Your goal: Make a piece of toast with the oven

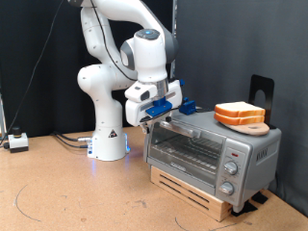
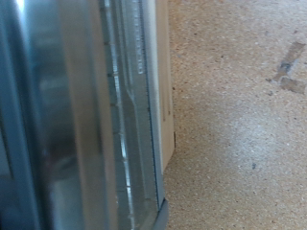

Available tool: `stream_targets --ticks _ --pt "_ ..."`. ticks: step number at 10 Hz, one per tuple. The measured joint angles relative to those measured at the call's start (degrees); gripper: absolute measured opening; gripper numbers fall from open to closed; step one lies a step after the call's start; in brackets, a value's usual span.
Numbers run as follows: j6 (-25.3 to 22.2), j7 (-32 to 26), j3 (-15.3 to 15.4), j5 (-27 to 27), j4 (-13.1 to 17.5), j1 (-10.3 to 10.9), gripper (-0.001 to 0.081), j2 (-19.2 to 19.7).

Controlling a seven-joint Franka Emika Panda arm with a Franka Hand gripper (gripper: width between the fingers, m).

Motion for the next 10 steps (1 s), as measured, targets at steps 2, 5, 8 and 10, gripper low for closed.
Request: stream_targets --ticks 2,5,8,10 --pt "0.2 -0.1 -0.9 -0.4 0.1 -1.2 0.0809 0.2" --pt "0.6 -0.2 -2.0 -0.9 1.3 -2.9 0.0809 2.1" --pt "1.4 -0.1 -2.8 -2.4 3.8 -5.2 0.0809 6.1" --pt "2.8 -0.1 -3.4 -3.4 5.4 -6.3 0.0809 9.3"
